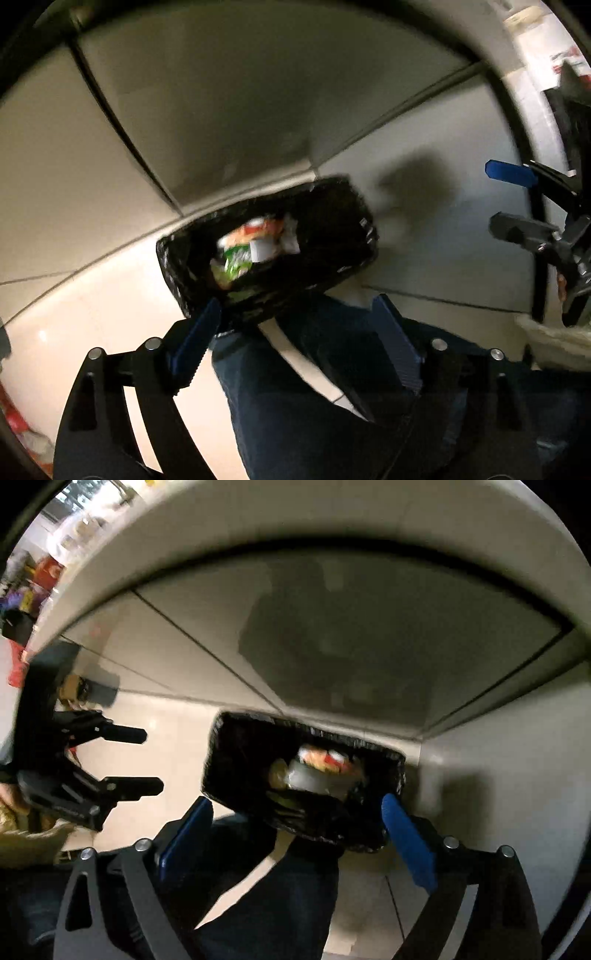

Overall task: Collect trash
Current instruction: 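Grasp the red box and white tissue with the right tool while the left tool grasps the blue Deeyeo pack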

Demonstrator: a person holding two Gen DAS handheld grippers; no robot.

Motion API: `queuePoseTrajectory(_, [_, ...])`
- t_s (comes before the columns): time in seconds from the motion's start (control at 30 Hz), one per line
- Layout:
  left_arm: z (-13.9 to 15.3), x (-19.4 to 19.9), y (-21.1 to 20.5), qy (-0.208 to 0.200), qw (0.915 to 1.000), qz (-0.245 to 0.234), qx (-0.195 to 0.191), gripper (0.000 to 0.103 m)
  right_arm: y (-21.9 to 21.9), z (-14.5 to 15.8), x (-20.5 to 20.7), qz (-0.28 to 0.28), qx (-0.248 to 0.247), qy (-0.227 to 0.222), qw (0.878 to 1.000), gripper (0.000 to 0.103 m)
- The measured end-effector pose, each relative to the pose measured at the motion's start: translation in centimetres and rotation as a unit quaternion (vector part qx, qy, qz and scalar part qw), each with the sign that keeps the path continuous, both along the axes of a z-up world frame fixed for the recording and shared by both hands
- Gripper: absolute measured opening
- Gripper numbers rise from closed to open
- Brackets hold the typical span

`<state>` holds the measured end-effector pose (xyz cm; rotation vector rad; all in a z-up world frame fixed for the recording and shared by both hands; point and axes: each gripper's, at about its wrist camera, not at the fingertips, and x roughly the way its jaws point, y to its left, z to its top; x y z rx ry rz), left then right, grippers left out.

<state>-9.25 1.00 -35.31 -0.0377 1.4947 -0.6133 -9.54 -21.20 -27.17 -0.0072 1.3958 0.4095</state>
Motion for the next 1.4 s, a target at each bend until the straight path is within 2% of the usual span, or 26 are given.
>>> queuePoseTrajectory(0.07, [3.2,0.2,0.8,-0.028,0.9991,0.016,-0.028,0.082,0.1,4.6,0.4,0.002,0.023,-0.048,0.999,0.092])
queuePoseTrajectory(0.1, [5.0,0.2,1.3,-0.045,0.9978,0.025,-0.041,0.087,0.1,7.7,1.0,0.001,0.045,-0.084,0.995,0.093])
queuePoseTrajectory(0.13, [6.4,0.2,1.5,-0.064,0.9961,0.032,-0.051,0.089,-0.1,10.6,1.7,-0.003,0.063,-0.125,0.990,0.099])
queuePoseTrajectory(0.2, [9.7,0.3,2.4,-0.112,0.9905,0.047,-0.063,0.090,0.0,14.6,3.4,-0.009,0.086,-0.194,0.977,0.098])
queuePoseTrajectory(0.3, [12.9,0.9,3.0,-0.159,0.9817,0.075,-0.074,0.090,0.2,18.4,9.5,-0.018,0.098,-0.272,0.957,0.098])
queuePoseTrajectory(0.4, [14.2,1.7,3.8,-0.172,0.9743,0.110,-0.096,0.090,0.9,20.1,16.8,-0.006,0.083,-0.313,0.946,0.098])
queuePoseTrajectory(0.5, [14.5,2.0,4.3,-0.170,0.9697,0.141,-0.104,0.090,2.9,19.7,24.2,0.036,0.039,-0.304,0.951,0.098])
queuePoseTrajectory(0.57, [14.4,1.9,4.7,-0.167,0.9678,0.157,-0.102,0.090,4.4,18.5,28.4,0.078,-0.007,-0.279,0.957,0.098])
queuePoseTrajectory(0.67, [14.1,1.8,5.7,-0.158,0.9674,0.173,-0.098,0.090,4.5,16.7,32.0,0.117,-0.053,-0.252,0.959,0.093])
queuePoseTrajectory(0.8, [12.9,1.8,7.4,-0.134,0.9649,0.209,-0.086,0.090,5.0,13.5,34.5,0.165,-0.072,-0.193,0.965,0.088])
queuePoseTrajectory(0.87, [12.7,1.9,8.2,-0.127,0.9626,0.224,-0.084,0.090,5.3,12.1,35.1,0.194,-0.108,-0.184,0.957,0.088])
queuePoseTrajectory(0.97, [12.4,2.1,8.5,-0.117,0.9612,0.237,-0.079,0.090,5.6,10.6,36.0,0.208,-0.132,-0.186,0.951,0.092])
queuePoseTrajectory(1.03, [12.5,2.5,8.4,-0.114,0.9621,0.235,-0.077,0.090,6.2,9.0,36.6,0.225,-0.177,-0.193,0.938,0.091])
queuePoseTrajectory(1.1, [12.9,3.1,8.1,-0.119,0.9630,0.229,-0.079,0.090,6.2,8.3,36.6,0.234,-0.199,-0.198,0.931,0.081])
queuePoseTrajectory(1.13, [13.2,3.5,7.8,-0.124,0.9632,0.224,-0.081,0.090,5.8,8.3,36.7,0.230,-0.204,-0.198,0.931,0.069])
queuePoseTrajectory(1.2, [14.2,4.9,7.2,-0.133,0.9625,0.216,-0.095,0.090,4.0,9.3,37.3,0.190,-0.142,-0.181,0.954,0.063])
queuePoseTrajectory(1.23, [14.7,5.8,7.0,-0.137,0.9619,0.212,-0.105,0.090,3.4,9.6,37.2,0.178,-0.140,-0.188,0.956,0.058])
queuePoseTrajectory(1.27, [15.3,6.7,6.8,-0.143,0.9610,0.208,-0.114,0.090,2.7,10.1,36.9,0.164,-0.139,-0.196,0.957,0.058])
queuePoseTrajectory(1.4, [18.8,13.4,5.4,-0.182,0.9501,0.205,-0.149,0.090,0.4,13.1,34.2,0.128,-0.059,-0.220,0.965,0.054])
